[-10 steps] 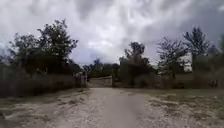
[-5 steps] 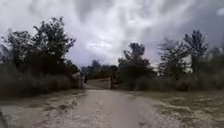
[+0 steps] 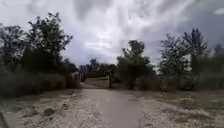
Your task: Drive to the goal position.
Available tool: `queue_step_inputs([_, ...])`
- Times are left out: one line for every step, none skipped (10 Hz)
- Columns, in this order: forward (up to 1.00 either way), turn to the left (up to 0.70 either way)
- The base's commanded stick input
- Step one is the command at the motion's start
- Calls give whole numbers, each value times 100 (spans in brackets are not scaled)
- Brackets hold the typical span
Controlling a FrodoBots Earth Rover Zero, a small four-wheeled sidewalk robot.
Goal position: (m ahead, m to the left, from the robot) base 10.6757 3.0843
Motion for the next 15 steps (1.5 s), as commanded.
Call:
queue_step_inputs([85,34])
queue_step_inputs([85,2])
queue_step_inputs([85,0])
queue_step_inputs([85,17])
queue_step_inputs([85,34])
queue_step_inputs([85,17])
queue_step_inputs([85,0])
queue_step_inputs([85,5])
queue_step_inputs([85,22])
queue_step_inputs([85,32])
queue_step_inputs([85,22])
queue_step_inputs([85,12])
queue_step_inputs([85,3])
queue_step_inputs([85,0])
queue_step_inputs([85,0])
